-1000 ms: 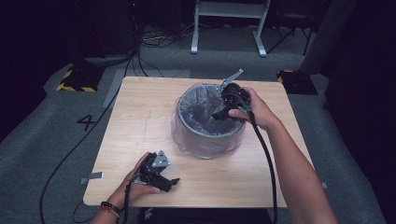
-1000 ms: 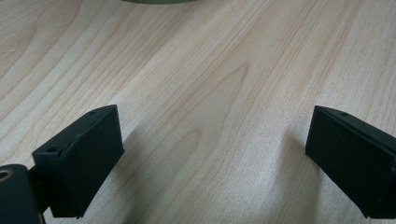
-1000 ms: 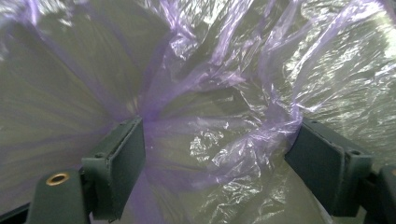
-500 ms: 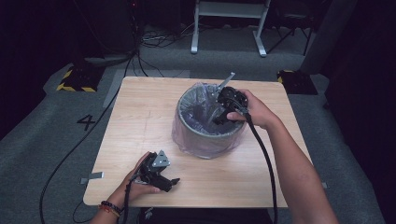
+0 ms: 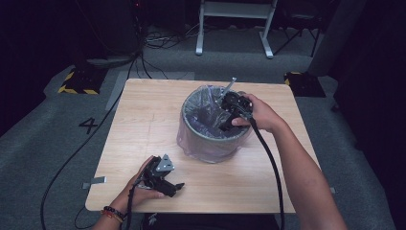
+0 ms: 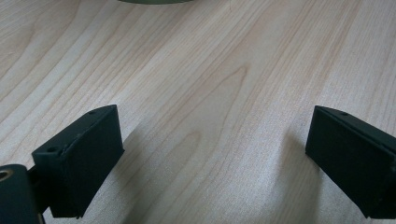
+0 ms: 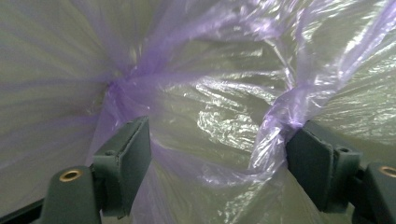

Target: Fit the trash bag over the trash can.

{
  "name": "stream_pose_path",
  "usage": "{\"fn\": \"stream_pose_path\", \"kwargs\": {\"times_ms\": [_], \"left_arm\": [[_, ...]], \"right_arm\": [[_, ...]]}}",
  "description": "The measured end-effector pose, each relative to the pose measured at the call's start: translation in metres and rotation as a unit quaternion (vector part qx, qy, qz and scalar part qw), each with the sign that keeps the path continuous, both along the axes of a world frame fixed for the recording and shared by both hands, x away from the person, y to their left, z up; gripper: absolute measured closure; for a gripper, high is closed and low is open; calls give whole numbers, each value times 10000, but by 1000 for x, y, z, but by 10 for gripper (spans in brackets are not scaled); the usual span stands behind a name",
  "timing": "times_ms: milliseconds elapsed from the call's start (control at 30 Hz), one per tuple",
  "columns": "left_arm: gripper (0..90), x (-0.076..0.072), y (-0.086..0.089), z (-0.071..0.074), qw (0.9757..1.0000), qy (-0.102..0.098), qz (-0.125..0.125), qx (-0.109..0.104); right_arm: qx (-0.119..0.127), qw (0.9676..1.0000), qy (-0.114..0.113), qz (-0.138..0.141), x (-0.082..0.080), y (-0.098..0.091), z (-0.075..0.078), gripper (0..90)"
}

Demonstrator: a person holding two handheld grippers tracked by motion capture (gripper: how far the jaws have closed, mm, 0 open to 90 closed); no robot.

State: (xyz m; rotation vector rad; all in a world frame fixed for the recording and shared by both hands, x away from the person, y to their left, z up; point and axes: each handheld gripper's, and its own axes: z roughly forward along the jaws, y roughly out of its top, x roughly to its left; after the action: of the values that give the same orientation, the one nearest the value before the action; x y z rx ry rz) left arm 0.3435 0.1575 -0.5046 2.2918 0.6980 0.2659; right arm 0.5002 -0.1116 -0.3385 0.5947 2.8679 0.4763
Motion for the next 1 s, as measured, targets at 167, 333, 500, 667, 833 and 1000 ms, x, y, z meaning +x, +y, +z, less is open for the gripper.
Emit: {"fn": "stream_pose_path", "kwargs": {"times_ms": [167, 333, 500, 667, 833, 1000], "left_arm": [[37, 0, 0, 0, 10000, 2, -3, -3], [37, 0, 0, 0, 10000, 4, -10, -3], [37, 0, 0, 0, 10000, 0, -19, -5], [37, 0, 0, 0, 10000, 0, -19, -5], [38, 0, 0, 0, 10000, 2, -23, -7], [37, 0, 0, 0, 10000, 2, -27, -8]], "right_arm": [[-148, 9999, -18, 29, -1, 2, -2, 253], [-347, 9994, 32, 41, -1, 4, -4, 267], [-591, 9982, 112, 20, -1, 6, -6, 272], [-786, 9969, 105, 3, -1, 9, -7, 273], [-725, 9973, 45, -44, -1, 9, -6, 253], [-369, 9992, -100, -124, -2, 5, -3, 231]]}}
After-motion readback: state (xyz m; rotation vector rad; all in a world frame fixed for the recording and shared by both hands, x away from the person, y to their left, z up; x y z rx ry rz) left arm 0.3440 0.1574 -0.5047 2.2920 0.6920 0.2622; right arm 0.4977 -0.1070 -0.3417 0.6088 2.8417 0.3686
